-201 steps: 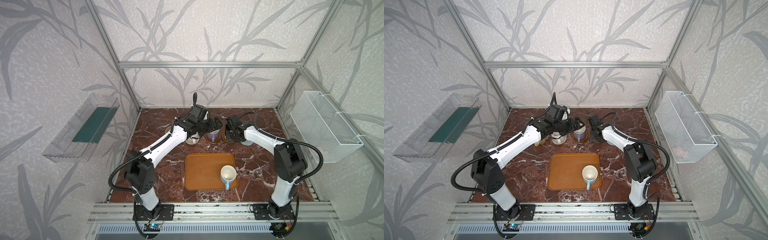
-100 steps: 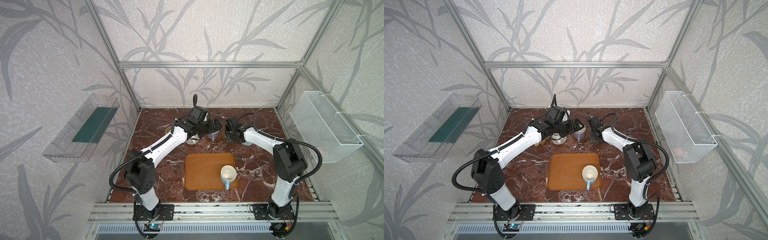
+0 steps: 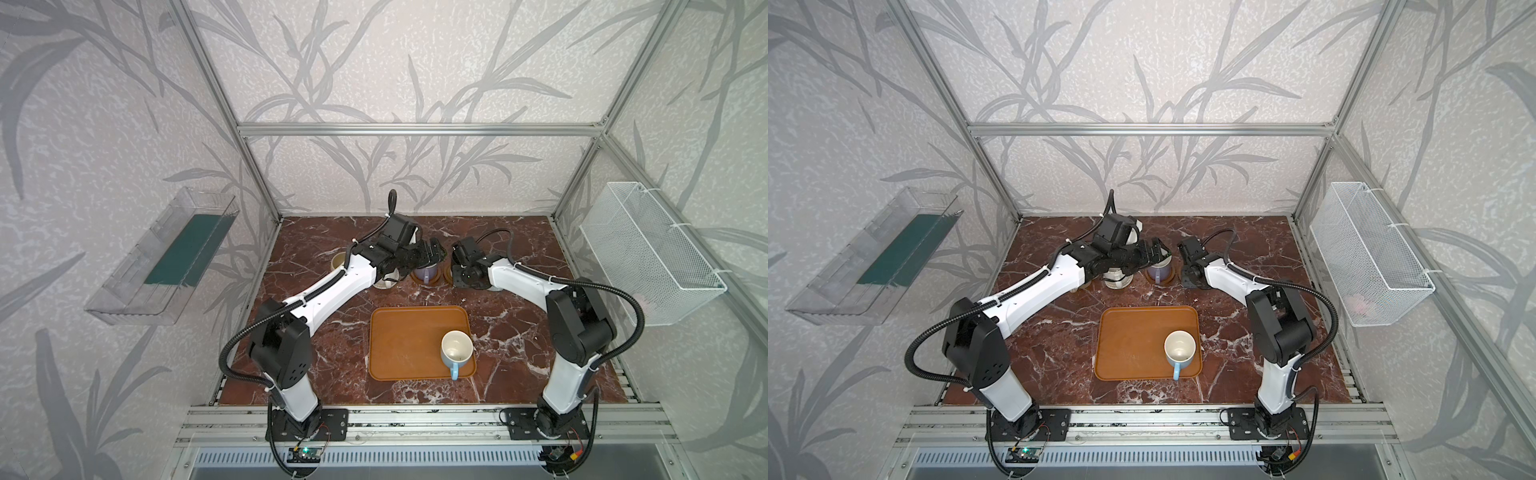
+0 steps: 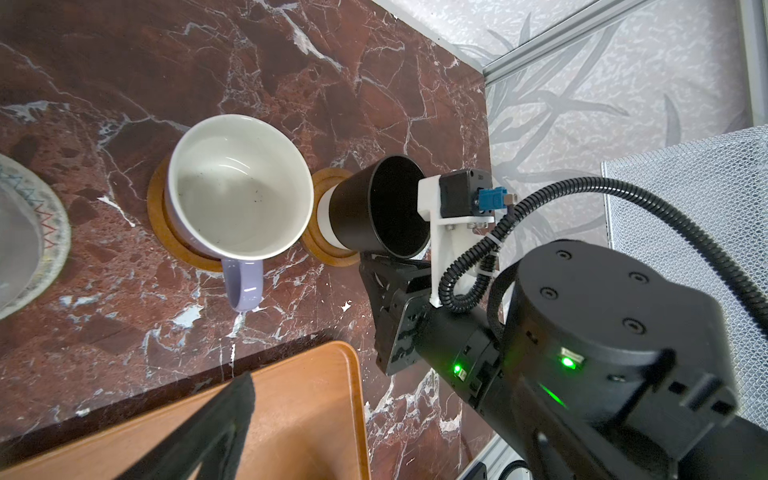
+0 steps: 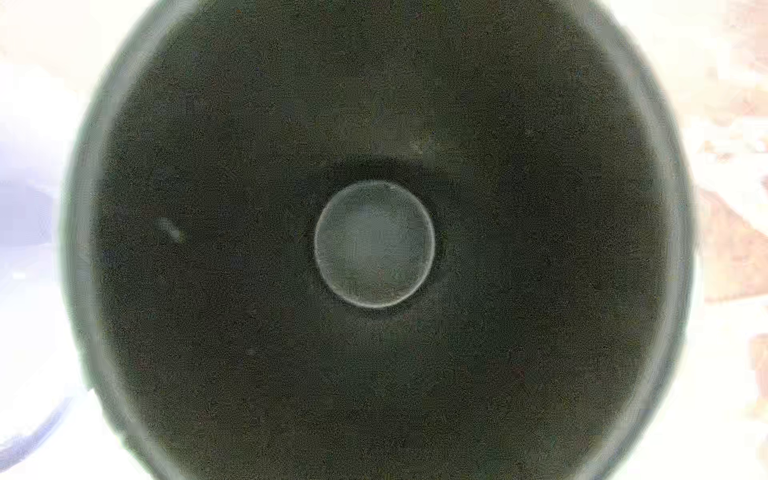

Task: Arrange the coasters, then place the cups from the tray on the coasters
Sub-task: 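Open the right gripper off the black mug while the left gripper draws back, then move the right gripper down to the white mug with the blue handle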

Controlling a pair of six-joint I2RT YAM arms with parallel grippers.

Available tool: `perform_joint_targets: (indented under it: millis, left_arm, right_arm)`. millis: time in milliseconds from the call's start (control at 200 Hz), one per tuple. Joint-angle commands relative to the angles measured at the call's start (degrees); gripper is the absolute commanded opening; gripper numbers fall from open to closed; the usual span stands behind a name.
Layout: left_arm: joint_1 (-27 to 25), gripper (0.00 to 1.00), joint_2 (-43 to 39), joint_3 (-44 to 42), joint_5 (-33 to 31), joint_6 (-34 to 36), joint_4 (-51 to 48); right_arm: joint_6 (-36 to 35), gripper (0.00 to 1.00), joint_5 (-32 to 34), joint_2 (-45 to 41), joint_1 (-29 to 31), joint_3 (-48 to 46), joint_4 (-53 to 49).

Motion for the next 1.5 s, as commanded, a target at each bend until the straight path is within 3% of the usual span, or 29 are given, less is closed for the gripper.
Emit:
perform_joint_targets:
  millis: [0,140,305,325,360,375,390,690,820,960,1040,1100,1200,1330,1495]
  left_arm:
    - [-0.4,0.99,-0.7,-0.6,-1.0,-0.3,0.2]
    - [-2.6,0.99,-4.0,1.4,-9.0,4.3,-5.3]
    - [-2.7,0.99,-8.8,-1.8,-9.2,4.1,-2.6]
    - [-2.7,0.99,-9.5,-2.2,-9.4,4.1,-2.3]
    - [-2.7,0.99,-10.8,-3.3,-9.9,4.0,-1.8]
    - [-2.7,0.99,-11.4,-3.8,-9.9,4.0,-1.6]
    - [-2.7,0.99,-12.0,-4.4,-10.2,4.0,-1.1]
    - [-1.9,0.99,-21.3,-12.6,-9.2,4.4,0.9]
    - [-1.6,0.99,-26.9,-19.0,-8.1,3.8,6.8]
    - [1.7,0.99,-33.0,-28.8,-2.2,-1.2,18.5]
    - [2.9,0.99,-37.4,-33.6,-2.8,-2.6,22.1]
    - [3.3,0.99,-40.6,-35.7,-6.4,-3.0,21.3]
    - [3.4,0.99,-43.2,-33.2,-11.0,-0.3,10.2]
    - [3.5,0.99,-42.4,-32.2,-7.7,2.2,6.6]
    - [3.5,0.99,-41.9,-34.5,-7.8,-0.3,7.6]
  right_arm:
    - [-0.3,0.37,-2.3,-1.4,0.1,-0.5,-1.9]
    - [-0.3,0.54,-4.1,-3.4,0.0,0.5,-3.4]
    - [-0.5,0.7,-4.0,-9.9,0.2,-1.0,-2.1]
    - [-0.9,0.81,-4.1,-10.8,0.2,-1.3,-1.7]
    - [-1.8,0.83,-4.1,-12.2,0.3,-1.7,-1.6]
    - [-2.0,0.95,-3.8,-12.8,0.3,-1.8,-1.7]
    - [-2.2,1.0,-3.5,-13.4,0.3,-1.9,-1.7]
    - [-6.1,0.99,2.4,-29.2,0.1,-11.9,2.2]
    - [-9.5,0.99,-1.0,-35.0,-1.3,-15.9,-0.3]
    - [-10.1,0.99,-9.3,-38.6,-3.7,-18.9,-3.8]
    - [-10.5,0.99,-14.1,-41.9,-3.7,-21.3,-4.1]
    - [-9.5,0.99,-17.5,-44.9,-3.7,-24.1,-2.9]
    - [-6.4,0.99,-18.7,-49.8,-3.4,-28.1,-3.4]
    - [-6.2,0.99,-14.6,-52.9,1.2,-29.1,-10.8]
    - [-2.8,0.99,-8.4,-56.0,11.4,-31.7,-14.9]
